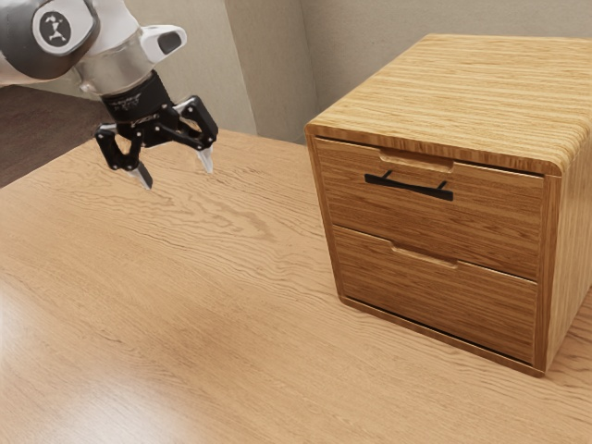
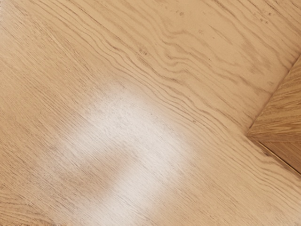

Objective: Pull the drawer handle with one arm to open the drawer

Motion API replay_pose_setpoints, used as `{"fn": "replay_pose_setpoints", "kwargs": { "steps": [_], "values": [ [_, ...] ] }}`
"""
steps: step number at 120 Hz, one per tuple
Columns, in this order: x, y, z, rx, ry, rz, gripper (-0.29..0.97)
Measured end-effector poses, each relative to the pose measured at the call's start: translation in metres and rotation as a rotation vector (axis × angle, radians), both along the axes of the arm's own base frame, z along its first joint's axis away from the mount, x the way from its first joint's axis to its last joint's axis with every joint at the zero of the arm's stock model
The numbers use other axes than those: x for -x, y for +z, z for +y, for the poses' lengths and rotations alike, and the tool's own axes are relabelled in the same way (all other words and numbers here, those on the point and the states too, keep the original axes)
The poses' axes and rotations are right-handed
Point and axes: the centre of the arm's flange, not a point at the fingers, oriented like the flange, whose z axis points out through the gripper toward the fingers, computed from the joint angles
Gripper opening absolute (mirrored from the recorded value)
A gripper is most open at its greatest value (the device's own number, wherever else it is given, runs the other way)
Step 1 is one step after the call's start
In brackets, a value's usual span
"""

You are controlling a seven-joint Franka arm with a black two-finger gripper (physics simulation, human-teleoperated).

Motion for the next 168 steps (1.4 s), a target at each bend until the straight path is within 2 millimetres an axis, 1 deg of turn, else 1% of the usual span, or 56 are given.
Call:
{"fn": "replay_pose_setpoints", "kwargs": {
  "steps": [5, 11, 25, 31, 38, 48, 57, 66, 77, 82, 105, 118, 136, 168],
  "values": [
    [-0.006, -0.005, -0.008, 0.009, 0.057, 0.003, 0.68],
    [-0.010, -0.007, -0.025, 0.019, 0.105, 0.004, 0.68],
    [-0.018, -0.008, -0.087, 0.040, 0.157, 0.002, 0.68],
    [-0.016, -0.002, -0.113, 0.052, 0.172, -0.008, 0.68],
    [-0.012, 0.003, -0.137, 0.067, 0.191, -0.016, 0.68],
    [-0.010, 0.005, -0.163, 0.093, 0.227, -0.016, 0.68],
    [-0.010, 0.005, -0.177, 0.119, 0.269, -0.018, 0.68],
    [-0.012, -0.003, -0.183, 0.138, 0.320, -0.022, 0.68],
    [-0.016, -0.013, -0.184, 0.162, 0.387, -0.041, 0.68],
    [-0.018, -0.015, -0.183, 0.172, 0.415, -0.054, 0.68],
    [-0.026, -0.011, -0.177, 0.201, 0.528, -0.113, 0.68],
    [-0.031, -0.015, -0.172, 0.211, 0.584, -0.138, 0.68],
    [-0.034, -0.011, -0.167, 0.233, 0.649, -0.177, 0.68],
    [-0.036, -0.004, -0.168, 0.260, 0.723, -0.208, 0.68]
  ]
}}
